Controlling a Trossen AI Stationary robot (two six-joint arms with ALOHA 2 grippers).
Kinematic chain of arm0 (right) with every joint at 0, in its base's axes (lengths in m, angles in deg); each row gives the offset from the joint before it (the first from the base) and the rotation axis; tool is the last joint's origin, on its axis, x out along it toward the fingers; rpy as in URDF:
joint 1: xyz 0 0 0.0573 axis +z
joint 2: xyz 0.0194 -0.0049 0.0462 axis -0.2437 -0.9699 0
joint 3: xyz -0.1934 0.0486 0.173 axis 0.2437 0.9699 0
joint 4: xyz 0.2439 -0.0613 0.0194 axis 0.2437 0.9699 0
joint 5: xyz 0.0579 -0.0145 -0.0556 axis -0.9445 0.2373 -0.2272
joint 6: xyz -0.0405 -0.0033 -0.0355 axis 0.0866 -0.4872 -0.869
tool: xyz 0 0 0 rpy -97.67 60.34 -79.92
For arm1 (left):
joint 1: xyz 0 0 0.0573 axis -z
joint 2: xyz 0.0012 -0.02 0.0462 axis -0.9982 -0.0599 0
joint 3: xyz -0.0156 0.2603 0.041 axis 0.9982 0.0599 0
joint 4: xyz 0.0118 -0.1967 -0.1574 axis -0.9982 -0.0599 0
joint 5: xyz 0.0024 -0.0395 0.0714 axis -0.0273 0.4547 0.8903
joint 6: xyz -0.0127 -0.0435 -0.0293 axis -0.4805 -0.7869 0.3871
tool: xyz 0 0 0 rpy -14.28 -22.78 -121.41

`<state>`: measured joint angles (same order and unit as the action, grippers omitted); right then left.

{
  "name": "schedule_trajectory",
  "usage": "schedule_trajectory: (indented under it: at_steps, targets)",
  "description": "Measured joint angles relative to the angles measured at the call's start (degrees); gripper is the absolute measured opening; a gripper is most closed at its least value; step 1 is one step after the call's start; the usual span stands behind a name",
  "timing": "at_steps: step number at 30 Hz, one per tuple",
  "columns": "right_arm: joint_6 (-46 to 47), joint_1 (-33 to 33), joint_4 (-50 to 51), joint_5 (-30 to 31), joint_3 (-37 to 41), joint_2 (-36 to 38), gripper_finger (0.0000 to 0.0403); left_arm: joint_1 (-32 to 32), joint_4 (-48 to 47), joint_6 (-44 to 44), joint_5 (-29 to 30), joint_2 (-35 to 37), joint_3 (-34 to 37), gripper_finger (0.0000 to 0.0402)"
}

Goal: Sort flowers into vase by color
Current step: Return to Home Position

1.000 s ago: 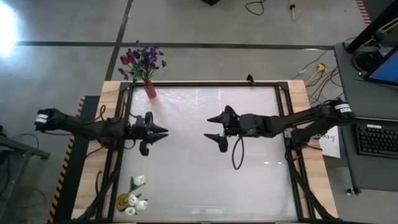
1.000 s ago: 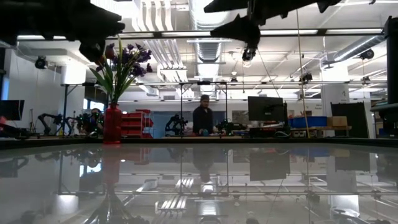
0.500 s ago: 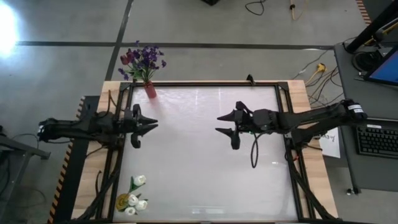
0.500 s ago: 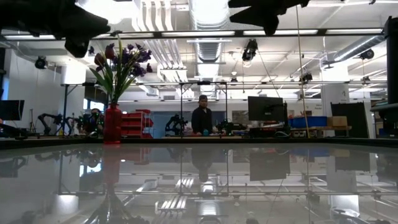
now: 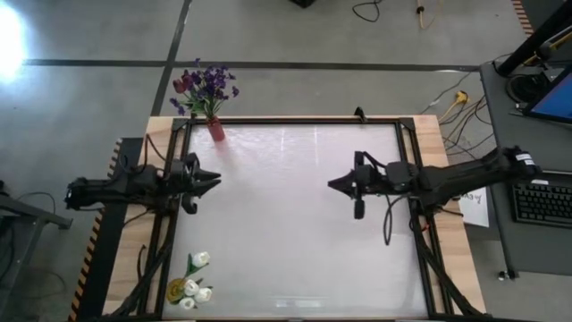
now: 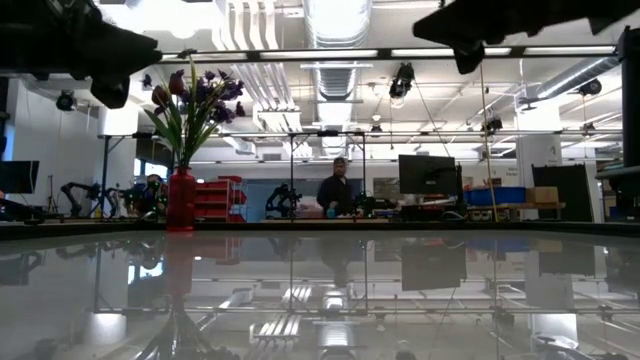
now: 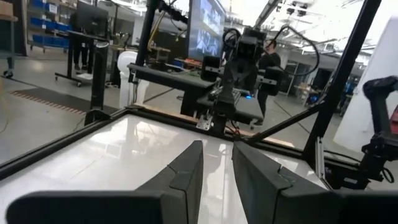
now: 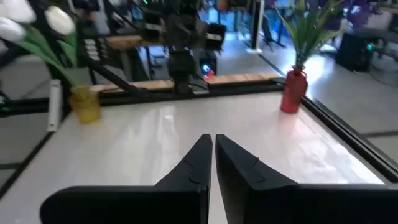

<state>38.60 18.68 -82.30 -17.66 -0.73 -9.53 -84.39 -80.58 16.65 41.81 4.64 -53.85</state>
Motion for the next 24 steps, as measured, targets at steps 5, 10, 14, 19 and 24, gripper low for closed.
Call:
schedule_trajectory:
  at_steps: [5, 10, 14, 19, 24]
  targets:
    - [0.28, -0.02, 1.5, -0.17, 6.18, 8.87, 0.0013, 0.0, -0.37, -0.44, -0.02, 4.05, 2.29, 0.0075]
    - [0.99, 0.02, 8.69, -0.17, 8.47, 19.53, 0.0013, 0.02, -0.21, -1.26, -0.03, 4.09, 3.32, 0.0075]
    - [1.93, 0.03, 14.18, -0.17, 10.08, 26.46, 0.0013, 0.02, 0.77, -1.33, -0.02, 4.31, 4.58, 0.0075]
    - [3.67, 0.04, 14.36, -1.2, 15.47, 33.33, 0.0013, 0.02, 5.42, -1.33, -0.05, 4.31, 7.23, 0.0075]
    - [4.91, 0.05, 12.75, -9.02, 21.28, 39.77, 0.0013, 0.02, 8.23, -1.6, -0.02, 4.18, 9.78, 0.0076]
